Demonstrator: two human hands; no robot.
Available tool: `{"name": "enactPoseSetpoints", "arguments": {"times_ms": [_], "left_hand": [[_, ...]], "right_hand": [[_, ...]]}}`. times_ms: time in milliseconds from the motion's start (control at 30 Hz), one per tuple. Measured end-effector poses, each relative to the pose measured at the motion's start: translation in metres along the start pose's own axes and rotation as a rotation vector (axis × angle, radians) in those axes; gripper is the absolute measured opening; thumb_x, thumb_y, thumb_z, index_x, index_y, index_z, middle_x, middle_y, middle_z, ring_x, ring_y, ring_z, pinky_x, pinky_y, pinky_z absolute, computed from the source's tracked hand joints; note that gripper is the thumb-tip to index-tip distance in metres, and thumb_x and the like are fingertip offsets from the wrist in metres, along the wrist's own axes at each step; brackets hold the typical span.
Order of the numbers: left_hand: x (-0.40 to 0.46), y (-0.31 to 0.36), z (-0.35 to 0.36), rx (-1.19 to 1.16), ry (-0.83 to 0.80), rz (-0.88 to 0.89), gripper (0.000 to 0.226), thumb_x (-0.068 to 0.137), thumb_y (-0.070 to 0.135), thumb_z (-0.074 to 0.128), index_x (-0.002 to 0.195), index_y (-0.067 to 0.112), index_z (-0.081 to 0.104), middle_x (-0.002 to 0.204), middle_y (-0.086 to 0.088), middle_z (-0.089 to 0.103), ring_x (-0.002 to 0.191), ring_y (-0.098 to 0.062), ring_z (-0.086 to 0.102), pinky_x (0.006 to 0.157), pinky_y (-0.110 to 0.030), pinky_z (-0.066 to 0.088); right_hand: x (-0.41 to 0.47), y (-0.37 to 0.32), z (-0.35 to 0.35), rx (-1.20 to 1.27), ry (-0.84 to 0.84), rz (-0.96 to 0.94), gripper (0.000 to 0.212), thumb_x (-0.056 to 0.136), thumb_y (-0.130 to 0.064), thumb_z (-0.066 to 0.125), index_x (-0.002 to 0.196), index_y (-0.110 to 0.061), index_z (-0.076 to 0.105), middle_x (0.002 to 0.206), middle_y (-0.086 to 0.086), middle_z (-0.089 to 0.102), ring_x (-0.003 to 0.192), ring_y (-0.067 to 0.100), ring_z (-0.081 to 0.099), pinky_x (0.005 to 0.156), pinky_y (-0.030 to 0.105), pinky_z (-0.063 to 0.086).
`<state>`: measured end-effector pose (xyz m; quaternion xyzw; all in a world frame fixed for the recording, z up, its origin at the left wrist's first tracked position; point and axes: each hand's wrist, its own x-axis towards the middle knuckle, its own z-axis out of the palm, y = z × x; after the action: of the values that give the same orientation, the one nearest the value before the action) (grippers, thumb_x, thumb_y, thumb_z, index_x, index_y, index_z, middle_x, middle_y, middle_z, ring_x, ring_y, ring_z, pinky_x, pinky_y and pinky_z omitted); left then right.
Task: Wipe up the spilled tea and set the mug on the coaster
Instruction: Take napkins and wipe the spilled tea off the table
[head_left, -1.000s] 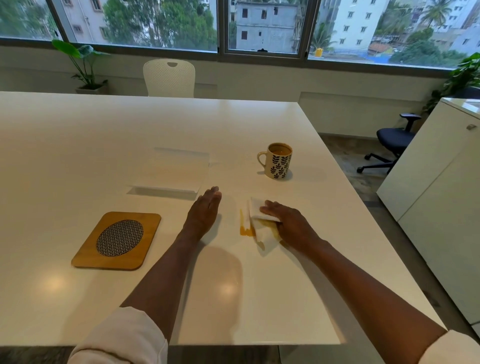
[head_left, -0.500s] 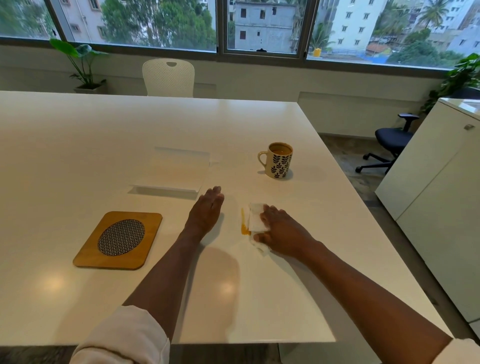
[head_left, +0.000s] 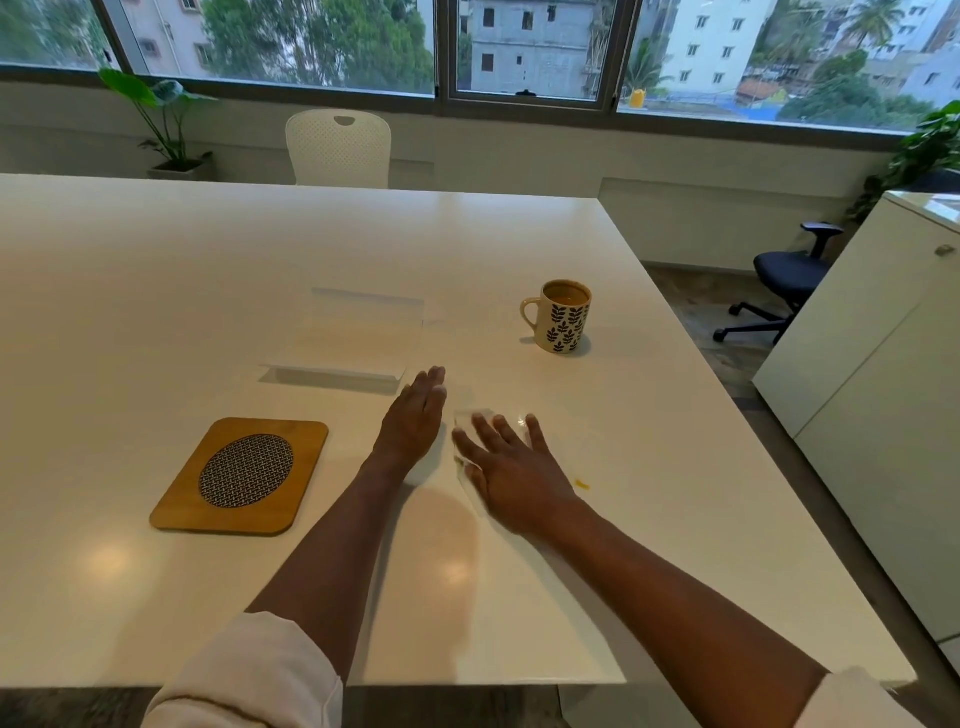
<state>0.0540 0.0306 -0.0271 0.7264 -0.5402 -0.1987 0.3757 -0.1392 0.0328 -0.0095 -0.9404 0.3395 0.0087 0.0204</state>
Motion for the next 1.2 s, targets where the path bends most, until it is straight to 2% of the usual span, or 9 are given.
{"name": "enactPoseSetpoints", "arguments": {"times_ms": [233, 367, 467, 700, 800, 900, 967, 1067, 1200], "left_hand": [[0.001, -0.003, 0.0, 0.189, -0.063, 0.046, 0.045, 0.108, 0.018, 0.026, 0.152, 0.008, 0.03, 0.16, -0.009, 0.027, 0.149, -0.025, 0.023, 0.118, -0.035, 0.021], [0.0, 0.002, -0.002, 0.149, -0.051, 0.004, 0.05, 0.106, 0.03, 0.023, 0.152, 0.011, 0.031, 0.16, -0.009, 0.029, 0.148, -0.025, 0.026, 0.118, -0.036, 0.023], [-0.001, 0.001, -0.001, 0.167, -0.057, 0.0, 0.047, 0.108, 0.02, 0.025, 0.153, 0.008, 0.027, 0.161, -0.01, 0.025, 0.148, -0.027, 0.024, 0.117, -0.035, 0.022], [0.002, 0.0, 0.002, 0.246, -0.072, 0.048, 0.046, 0.108, 0.021, 0.023, 0.152, 0.01, 0.03, 0.161, -0.006, 0.027, 0.148, -0.024, 0.023, 0.117, -0.035, 0.019], [0.002, -0.001, 0.002, 0.356, -0.131, 0.091, 0.054, 0.105, 0.027, 0.014, 0.153, 0.005, 0.023, 0.162, -0.01, 0.022, 0.15, -0.025, 0.018, 0.12, -0.036, 0.014], [0.0, 0.0, 0.001, 0.369, -0.127, 0.077, 0.074, 0.089, 0.037, 0.004, 0.153, 0.007, 0.025, 0.162, -0.009, 0.023, 0.151, -0.024, 0.017, 0.121, -0.036, 0.013], [0.001, 0.001, 0.002, 0.42, -0.146, 0.087, 0.066, 0.095, 0.033, 0.007, 0.153, 0.007, 0.025, 0.162, -0.01, 0.022, 0.15, -0.024, 0.017, 0.121, -0.035, 0.012], [0.005, 0.001, 0.001, 0.461, -0.159, 0.112, 0.052, 0.102, 0.017, 0.026, 0.154, 0.009, 0.025, 0.163, -0.009, 0.02, 0.151, -0.024, 0.016, 0.122, -0.036, 0.012], [0.001, -0.005, -0.005, 0.538, -0.171, 0.181, 0.052, 0.104, 0.022, 0.026, 0.155, 0.015, 0.022, 0.164, -0.004, 0.018, 0.151, -0.021, 0.015, 0.122, -0.037, 0.014]], "right_hand": [[0.019, 0.04, 0.001, 0.049, -0.023, 0.141, 0.054, 0.104, -0.039, 0.013, 0.156, -0.025, 0.008, 0.165, -0.001, 0.004, 0.152, 0.021, 0.004, 0.12, 0.054, -0.005], [0.008, 0.073, 0.003, 0.021, -0.006, 0.209, 0.054, 0.104, -0.032, 0.018, 0.156, -0.015, 0.013, 0.165, 0.005, 0.01, 0.152, 0.022, 0.011, 0.121, 0.048, 0.005], [-0.011, 0.091, 0.005, 0.012, 0.006, 0.249, 0.054, 0.104, -0.028, 0.022, 0.155, -0.011, 0.014, 0.164, 0.009, 0.012, 0.151, 0.022, 0.012, 0.121, 0.044, 0.009], [-0.06, 0.077, 0.012, 0.06, 0.022, 0.314, 0.056, 0.104, -0.026, 0.027, 0.156, -0.011, 0.013, 0.164, 0.009, 0.01, 0.152, 0.022, 0.008, 0.122, 0.038, 0.007], [-0.074, 0.058, 0.012, 0.037, 0.051, 0.291, 0.056, 0.103, -0.028, 0.026, 0.156, -0.012, 0.013, 0.165, 0.009, 0.01, 0.152, 0.024, 0.008, 0.121, 0.041, 0.006], [-0.08, 0.036, 0.009, 0.075, 0.047, 0.226, 0.056, 0.104, -0.033, 0.023, 0.157, -0.018, 0.011, 0.165, 0.01, 0.006, 0.152, 0.026, 0.005, 0.123, 0.044, 0.004], [-0.079, 0.021, 0.008, 0.089, 0.03, 0.168, 0.055, 0.105, -0.036, 0.022, 0.157, -0.025, 0.009, 0.164, 0.011, 0.003, 0.152, 0.028, 0.001, 0.123, 0.046, 0.002], [-0.07, -0.001, 0.007, 0.087, 0.007, 0.08, 0.055, 0.105, -0.038, 0.024, 0.157, -0.03, 0.008, 0.164, 0.011, 0.0, 0.152, 0.03, -0.002, 0.122, 0.049, -0.001], [-0.05, -0.023, 0.008, 0.069, 0.001, -0.001, 0.055, 0.105, -0.039, 0.025, 0.156, -0.03, 0.008, 0.164, 0.011, 0.001, 0.152, 0.03, -0.001, 0.122, 0.052, 0.0]]}}
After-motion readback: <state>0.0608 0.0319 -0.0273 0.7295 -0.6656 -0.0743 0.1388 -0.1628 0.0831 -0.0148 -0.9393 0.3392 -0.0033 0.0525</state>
